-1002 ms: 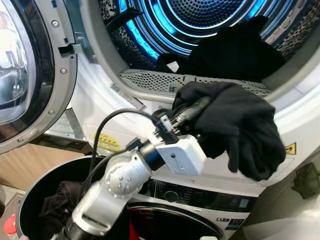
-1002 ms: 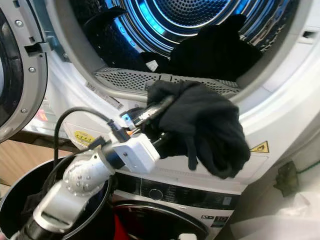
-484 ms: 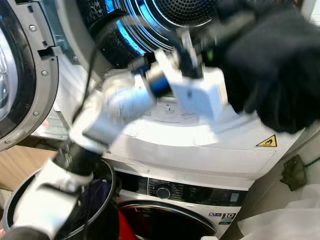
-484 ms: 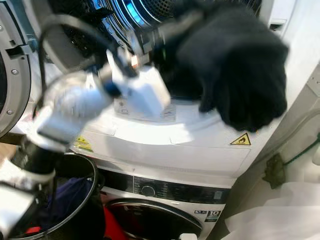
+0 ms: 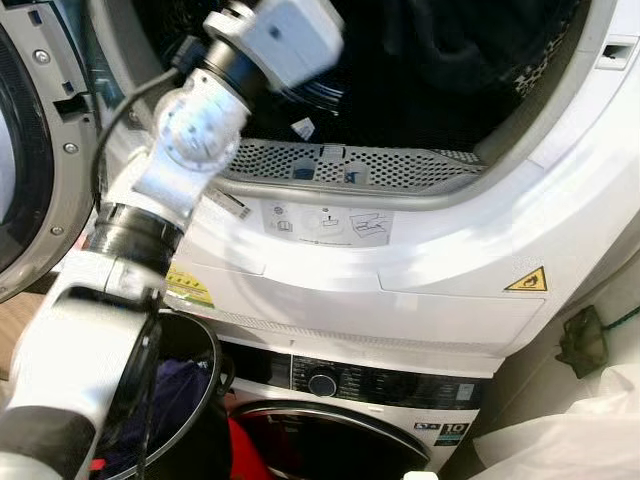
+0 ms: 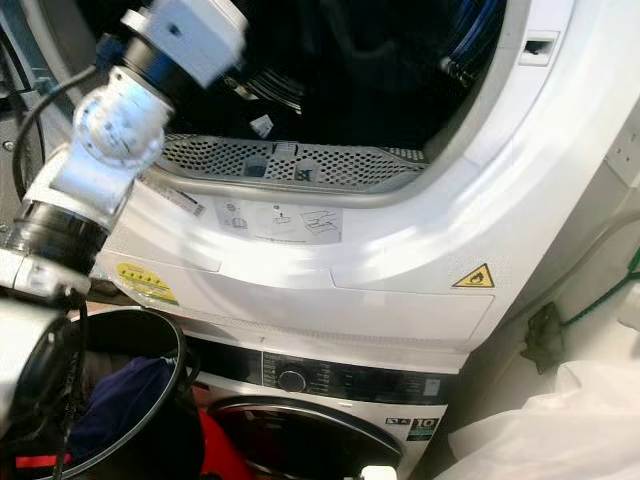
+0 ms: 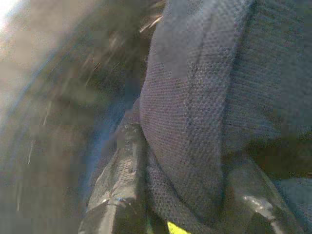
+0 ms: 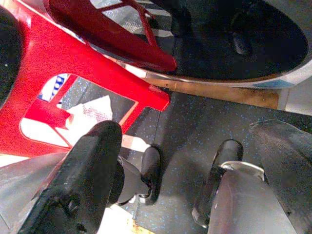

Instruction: Clothes washing

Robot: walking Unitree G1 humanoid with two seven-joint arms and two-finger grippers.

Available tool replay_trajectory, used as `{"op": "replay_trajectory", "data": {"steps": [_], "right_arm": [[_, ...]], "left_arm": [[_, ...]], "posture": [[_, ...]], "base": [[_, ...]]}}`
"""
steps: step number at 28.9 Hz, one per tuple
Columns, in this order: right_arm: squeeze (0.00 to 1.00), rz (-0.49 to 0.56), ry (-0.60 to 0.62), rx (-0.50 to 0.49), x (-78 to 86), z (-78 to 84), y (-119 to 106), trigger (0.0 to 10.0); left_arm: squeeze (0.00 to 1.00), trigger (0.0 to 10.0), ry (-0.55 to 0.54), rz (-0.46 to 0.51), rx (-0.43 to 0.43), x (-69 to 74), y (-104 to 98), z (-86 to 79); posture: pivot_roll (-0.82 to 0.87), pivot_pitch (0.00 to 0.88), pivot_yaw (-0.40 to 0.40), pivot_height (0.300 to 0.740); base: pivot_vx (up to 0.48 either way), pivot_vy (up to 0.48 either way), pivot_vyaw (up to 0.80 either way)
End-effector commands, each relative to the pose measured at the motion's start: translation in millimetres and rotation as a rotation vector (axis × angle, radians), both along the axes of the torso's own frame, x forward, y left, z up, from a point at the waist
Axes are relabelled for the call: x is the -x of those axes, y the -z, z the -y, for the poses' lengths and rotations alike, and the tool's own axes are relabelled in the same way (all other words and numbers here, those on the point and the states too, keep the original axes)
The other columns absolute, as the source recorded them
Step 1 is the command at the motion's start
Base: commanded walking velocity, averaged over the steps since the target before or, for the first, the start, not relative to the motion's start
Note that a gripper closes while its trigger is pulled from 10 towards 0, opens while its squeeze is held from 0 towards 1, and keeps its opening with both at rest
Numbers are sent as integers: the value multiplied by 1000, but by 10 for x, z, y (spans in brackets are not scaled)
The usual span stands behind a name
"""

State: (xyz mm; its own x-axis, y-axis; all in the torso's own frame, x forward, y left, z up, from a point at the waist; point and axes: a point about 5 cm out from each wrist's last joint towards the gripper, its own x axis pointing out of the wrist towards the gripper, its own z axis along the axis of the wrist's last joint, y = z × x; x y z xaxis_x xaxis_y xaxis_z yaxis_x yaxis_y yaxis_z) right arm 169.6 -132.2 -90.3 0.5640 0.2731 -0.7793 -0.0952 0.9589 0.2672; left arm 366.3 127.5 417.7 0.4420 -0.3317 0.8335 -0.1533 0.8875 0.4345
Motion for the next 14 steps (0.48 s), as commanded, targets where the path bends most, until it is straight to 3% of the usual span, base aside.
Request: {"op": "replay_trajectory", "data": {"steps": [1,4,5,7,10,12,14], "right_arm": [[0,1,15,-11,24,-35,8,10000],[0,-1,18,-11,45,-35,16,10000],[0,-2,31,-8,65,-20,24,10000],[0,-3,39,-7,84,-9,31,10000],[0,-6,53,-4,138,16,49,10000],[0,-7,56,-4,147,19,52,10000],[0,-7,72,-5,184,38,64,10000]], "left_arm": [[0,10000,50,-104,182,-96,-92,-204],[0,10000,89,-191,221,-173,-78,-240],[0,10000,147,-298,243,-249,-54,-242],[0,10000,175,-349,241,-285,-38,-226],[0,10000,236,-501,159,-368,55,-114],[0,10000,243,-508,146,-370,60,-100],[0,10000,253,-580,22,-393,129,7]], "posture": [[63,16,45,740],[36,24,55,740],[20,29,59,740],[6,33,63,740],[-32,48,79,740],[-32,48,79,740],[-50,58,89,740]], "base": [[0,0,0],[0,0,0],[0,0,0],[0,0,0],[0,0,0],[0,0,0],[0,0,0]]}}
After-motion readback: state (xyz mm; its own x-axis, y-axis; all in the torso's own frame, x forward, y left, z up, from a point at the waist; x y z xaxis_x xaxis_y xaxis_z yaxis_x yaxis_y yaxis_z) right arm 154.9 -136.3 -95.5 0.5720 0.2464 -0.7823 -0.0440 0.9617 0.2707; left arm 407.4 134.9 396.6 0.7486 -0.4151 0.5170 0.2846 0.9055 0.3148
